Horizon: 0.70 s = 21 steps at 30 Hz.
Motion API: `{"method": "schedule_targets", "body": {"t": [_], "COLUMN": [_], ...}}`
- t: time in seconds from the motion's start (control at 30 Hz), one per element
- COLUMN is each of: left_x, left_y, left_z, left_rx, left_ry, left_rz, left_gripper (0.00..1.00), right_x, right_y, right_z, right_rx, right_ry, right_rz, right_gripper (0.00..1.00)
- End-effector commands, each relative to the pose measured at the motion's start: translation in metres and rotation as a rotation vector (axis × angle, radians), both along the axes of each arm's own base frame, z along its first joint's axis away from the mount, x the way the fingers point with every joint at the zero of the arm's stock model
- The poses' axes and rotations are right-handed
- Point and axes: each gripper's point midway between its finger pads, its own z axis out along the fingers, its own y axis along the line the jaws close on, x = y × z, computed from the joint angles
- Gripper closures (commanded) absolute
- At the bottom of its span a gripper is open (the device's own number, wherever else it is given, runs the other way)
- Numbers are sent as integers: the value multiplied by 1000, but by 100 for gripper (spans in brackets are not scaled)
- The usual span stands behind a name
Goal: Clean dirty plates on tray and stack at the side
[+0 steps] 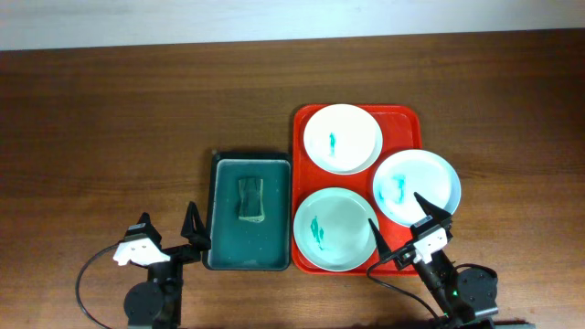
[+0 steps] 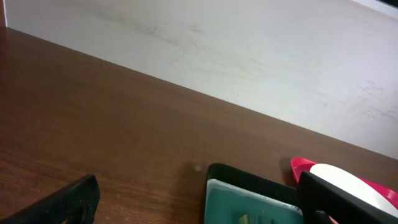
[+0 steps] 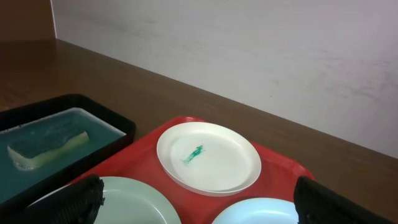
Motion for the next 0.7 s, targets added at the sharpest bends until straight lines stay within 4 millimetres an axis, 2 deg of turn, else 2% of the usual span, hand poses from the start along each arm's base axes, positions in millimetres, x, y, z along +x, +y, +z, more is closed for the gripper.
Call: {"method": "schedule_targets", "body": {"t": [0.0, 0.53, 0.67], "left_x": [0, 0, 0], "left_y": [3, 3, -2], "left_z": [0, 0, 0], "left_rx": [9, 9, 6], "left_ry": [-2, -1, -1], "left_rz": [17, 15, -18], "left_gripper": [1, 1, 1], "right_x": [1, 1, 1], "right_y": [-1, -1, -1], "right_z": [-3, -3, -3], "right_rx": [3, 3, 2], "right_ry": [6, 6, 5], "right_rz": [-10, -10, -10], "right_gripper": [2, 2, 2]}}
